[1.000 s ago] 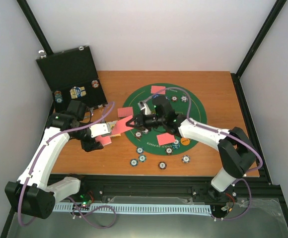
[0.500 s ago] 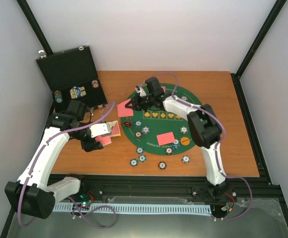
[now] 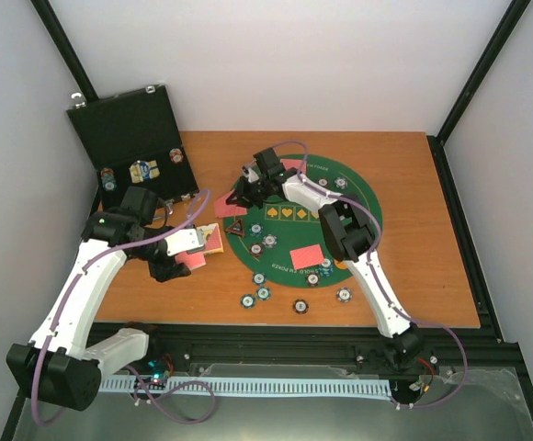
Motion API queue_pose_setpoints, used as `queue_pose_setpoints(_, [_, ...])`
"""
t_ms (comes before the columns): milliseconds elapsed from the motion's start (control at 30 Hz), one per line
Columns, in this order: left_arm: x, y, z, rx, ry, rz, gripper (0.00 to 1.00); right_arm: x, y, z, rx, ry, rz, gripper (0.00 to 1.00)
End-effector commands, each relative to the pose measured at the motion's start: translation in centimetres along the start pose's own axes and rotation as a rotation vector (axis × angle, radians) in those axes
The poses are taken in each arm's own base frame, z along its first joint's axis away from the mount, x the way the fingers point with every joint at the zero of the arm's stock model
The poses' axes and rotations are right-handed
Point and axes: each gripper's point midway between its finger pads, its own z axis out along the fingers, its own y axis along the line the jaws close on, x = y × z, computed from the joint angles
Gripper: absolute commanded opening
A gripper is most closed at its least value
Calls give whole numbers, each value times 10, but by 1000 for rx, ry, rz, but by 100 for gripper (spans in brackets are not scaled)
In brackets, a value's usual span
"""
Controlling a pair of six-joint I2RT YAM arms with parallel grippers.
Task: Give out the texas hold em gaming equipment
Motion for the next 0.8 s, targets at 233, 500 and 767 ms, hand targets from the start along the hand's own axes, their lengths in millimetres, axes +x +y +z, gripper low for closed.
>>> queue_pose_setpoints(233, [-6,-3,-4,3,-27,14,31,12,4,-21,112,3,-26,41])
queue_pose_setpoints(500, [-4,-1,-1,5,-15,13,31,21,37,-57,132,-19,-97,62])
queue_pose_setpoints(767, [-4,1,-2,-2,-11,4,30,63,70,-106,58,-84,-157,73])
